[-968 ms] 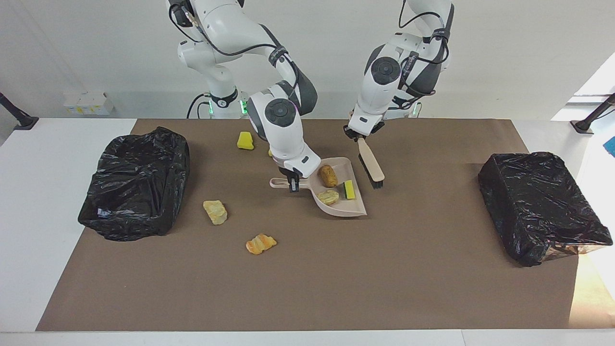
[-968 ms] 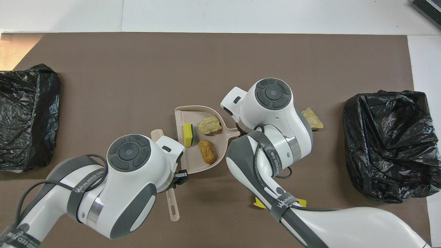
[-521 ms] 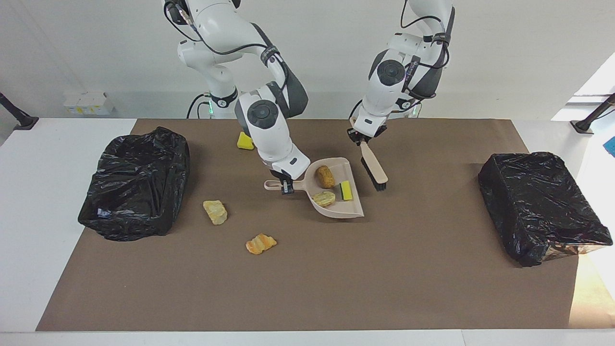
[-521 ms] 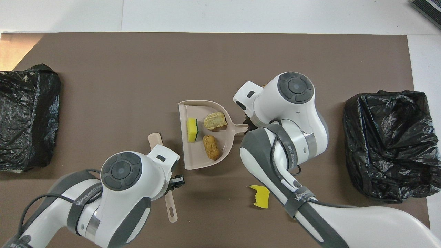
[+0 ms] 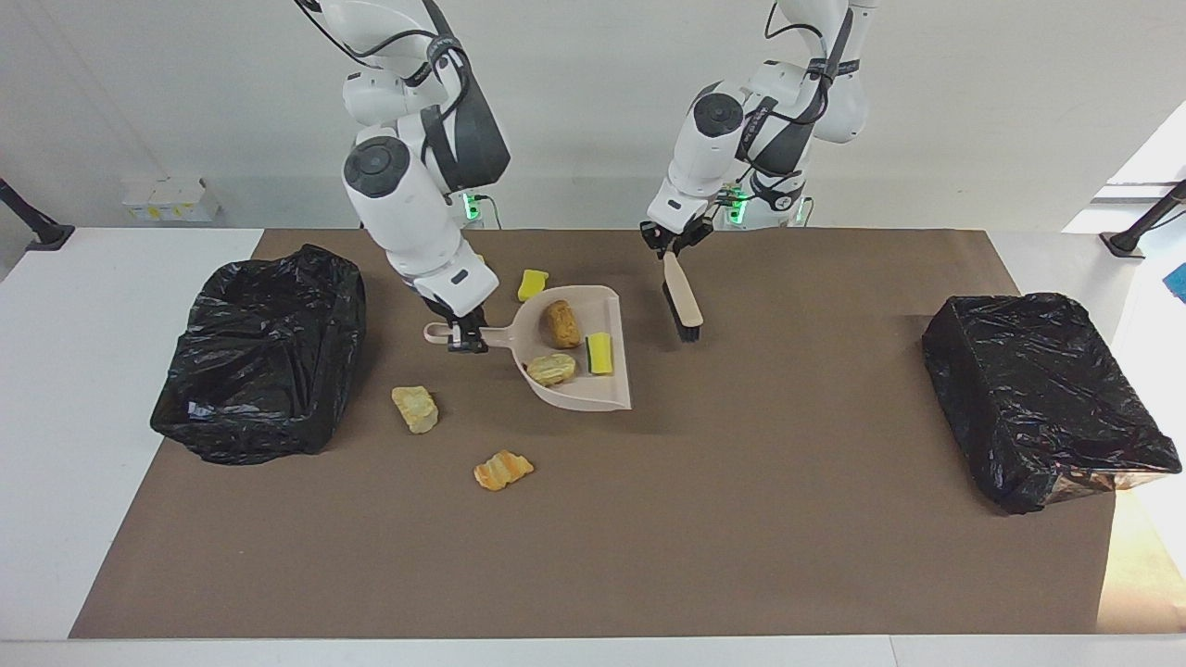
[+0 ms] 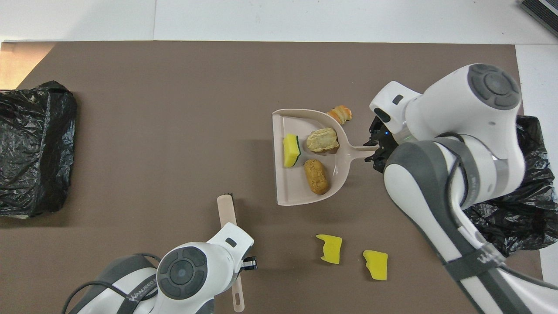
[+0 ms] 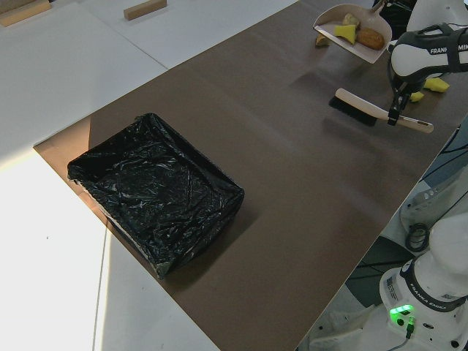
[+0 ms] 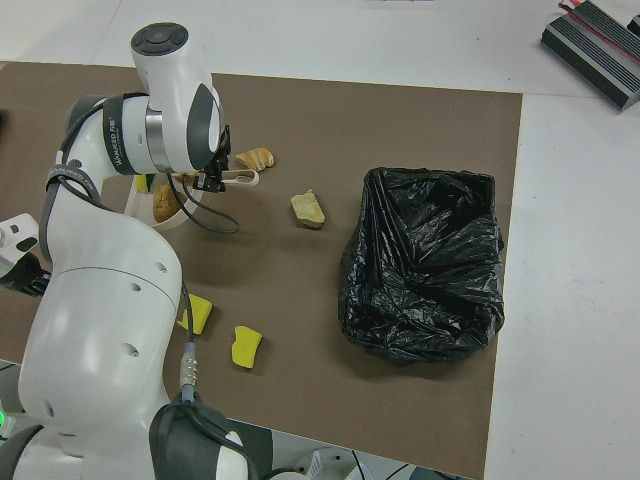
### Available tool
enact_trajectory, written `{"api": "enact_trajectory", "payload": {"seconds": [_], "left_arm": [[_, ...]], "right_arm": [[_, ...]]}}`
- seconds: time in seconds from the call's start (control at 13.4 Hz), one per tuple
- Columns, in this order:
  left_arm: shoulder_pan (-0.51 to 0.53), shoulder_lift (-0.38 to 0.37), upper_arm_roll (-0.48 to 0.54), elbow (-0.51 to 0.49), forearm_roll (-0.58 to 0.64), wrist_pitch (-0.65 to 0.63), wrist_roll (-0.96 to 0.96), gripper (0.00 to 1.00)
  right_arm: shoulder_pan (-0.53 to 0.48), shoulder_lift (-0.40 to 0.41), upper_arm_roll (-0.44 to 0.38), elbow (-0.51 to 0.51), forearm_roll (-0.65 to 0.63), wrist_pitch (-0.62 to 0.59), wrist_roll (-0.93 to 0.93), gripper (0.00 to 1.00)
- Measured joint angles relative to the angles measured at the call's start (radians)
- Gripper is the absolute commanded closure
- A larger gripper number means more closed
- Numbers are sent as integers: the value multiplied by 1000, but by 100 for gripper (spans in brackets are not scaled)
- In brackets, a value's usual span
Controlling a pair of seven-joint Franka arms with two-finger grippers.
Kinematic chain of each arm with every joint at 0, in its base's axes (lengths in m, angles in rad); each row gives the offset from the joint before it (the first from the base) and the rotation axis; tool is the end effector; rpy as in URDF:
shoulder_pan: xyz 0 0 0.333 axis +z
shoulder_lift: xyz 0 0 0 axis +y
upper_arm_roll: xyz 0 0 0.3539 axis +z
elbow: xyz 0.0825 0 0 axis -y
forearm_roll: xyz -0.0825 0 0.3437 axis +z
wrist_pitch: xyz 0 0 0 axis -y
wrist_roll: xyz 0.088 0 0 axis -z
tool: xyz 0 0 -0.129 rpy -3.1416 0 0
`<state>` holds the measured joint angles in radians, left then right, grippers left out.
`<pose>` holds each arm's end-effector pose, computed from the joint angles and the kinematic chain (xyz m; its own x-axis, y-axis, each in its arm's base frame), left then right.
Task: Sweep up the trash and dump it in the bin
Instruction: 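Carry the loaded dustpan with the right gripper to the black bag, then tip the dustpan into the bag while the left gripper sets down the brush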
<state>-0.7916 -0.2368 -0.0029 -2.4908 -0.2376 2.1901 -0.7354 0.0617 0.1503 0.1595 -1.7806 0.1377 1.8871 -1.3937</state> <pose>0.2686 -0.2917 0.4102 0.9809 0.0765 -0.1787 0.0926 -0.9922 0.0836 0.5520 0.1325 0.4961 0.0079 0.9899 0.1416 0.9974 0.0023 -0.0717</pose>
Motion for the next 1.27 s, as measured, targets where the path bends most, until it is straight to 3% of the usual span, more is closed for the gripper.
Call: {"api": "enact_trajectory", "payload": {"seconds": [0.3, 0.67, 0.74, 0.82, 0.89, 1.27], "left_arm": [[-57, 17, -1, -27, -75, 56, -3, 100], [-102, 33, 0, -56, -101, 96, -5, 98], [-102, 36, 2, -58, -101, 96, -5, 78], [-102, 41, 3, -59, -101, 96, -5, 30], [-102, 42, 6, -59, -101, 96, -5, 0], [-58, 54, 22, -26, -94, 94, -7, 0]], "right_arm": [[-200, -50, -1, -2, 1, -82, -143, 100], [-455, -57, -8, -9, 0, -94, -437, 100], [-510, -60, -10, -9, -1, -94, -507, 100], [-567, -65, -11, -9, -2, -94, -569, 100], [-620, -71, -12, -9, -22, -94, -616, 100], [-736, -79, -16, -10, -211, -40, -626, 100]]}}
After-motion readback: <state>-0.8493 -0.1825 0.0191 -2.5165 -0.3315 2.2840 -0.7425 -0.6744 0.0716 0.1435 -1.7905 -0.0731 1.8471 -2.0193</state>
